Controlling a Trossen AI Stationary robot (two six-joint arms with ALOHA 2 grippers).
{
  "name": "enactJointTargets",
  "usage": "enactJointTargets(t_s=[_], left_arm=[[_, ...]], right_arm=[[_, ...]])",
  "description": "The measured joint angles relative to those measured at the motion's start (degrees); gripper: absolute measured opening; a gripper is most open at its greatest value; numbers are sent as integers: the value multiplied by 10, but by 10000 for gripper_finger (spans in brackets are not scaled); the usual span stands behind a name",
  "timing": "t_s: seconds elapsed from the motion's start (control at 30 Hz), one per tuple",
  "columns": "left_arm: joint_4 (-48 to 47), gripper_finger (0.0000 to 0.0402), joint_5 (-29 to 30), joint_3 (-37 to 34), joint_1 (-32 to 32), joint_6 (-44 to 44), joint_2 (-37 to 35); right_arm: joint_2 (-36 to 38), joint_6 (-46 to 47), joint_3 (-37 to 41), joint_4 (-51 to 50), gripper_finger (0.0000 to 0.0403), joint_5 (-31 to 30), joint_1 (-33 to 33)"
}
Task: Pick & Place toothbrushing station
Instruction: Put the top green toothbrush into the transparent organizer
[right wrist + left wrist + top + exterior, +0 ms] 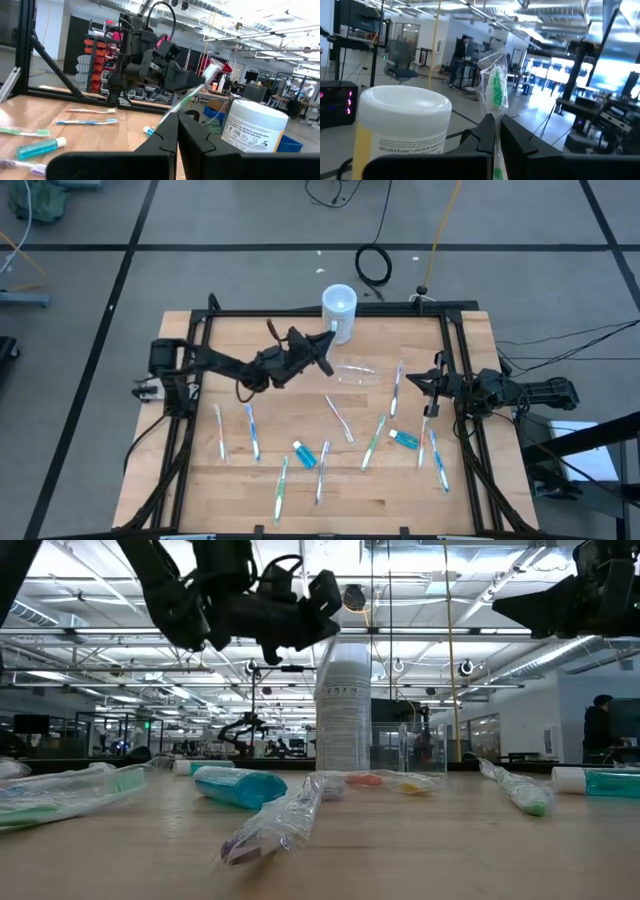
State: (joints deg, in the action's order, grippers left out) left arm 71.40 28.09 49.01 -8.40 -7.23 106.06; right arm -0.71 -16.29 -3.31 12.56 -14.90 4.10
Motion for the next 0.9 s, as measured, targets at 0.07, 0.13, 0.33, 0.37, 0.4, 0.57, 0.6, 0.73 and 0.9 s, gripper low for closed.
enactJointTargets(t_s=[0.07, 0.13, 0.33, 0.37, 0.4, 0.57, 0.6, 0.73, 0.9], left_arm=[[32, 6, -19, 0, -9, 8, 16], [77, 6, -46, 2, -19, 11, 32], [61, 15, -122, 56, -34, 70, 69], [43, 11, -135, 69, -34, 86, 76], [22, 7, -148, 82, -34, 100, 82], [-113, 13, -156, 112, -34, 127, 94], [-129, 16, -148, 113, -34, 127, 94], [-146, 14, -119, 114, -35, 130, 93], [-207, 5, -120, 115, -36, 128, 92]], right_arm=[[0, -7, 0, 0, 4, 0, 0], [0, -9, 0, 0, 4, 0, 0], [0, -25, 0, 1, 4, 0, 0], [0, -25, 0, 1, 4, 0, 0], [0, -25, 0, 1, 4, 0, 0], [0, -25, 0, 1, 4, 0, 0], [0, -26, 0, 1, 4, 0, 0], [0, -29, 0, 1, 4, 0, 0], [0, -30, 0, 1, 4, 0, 0]])
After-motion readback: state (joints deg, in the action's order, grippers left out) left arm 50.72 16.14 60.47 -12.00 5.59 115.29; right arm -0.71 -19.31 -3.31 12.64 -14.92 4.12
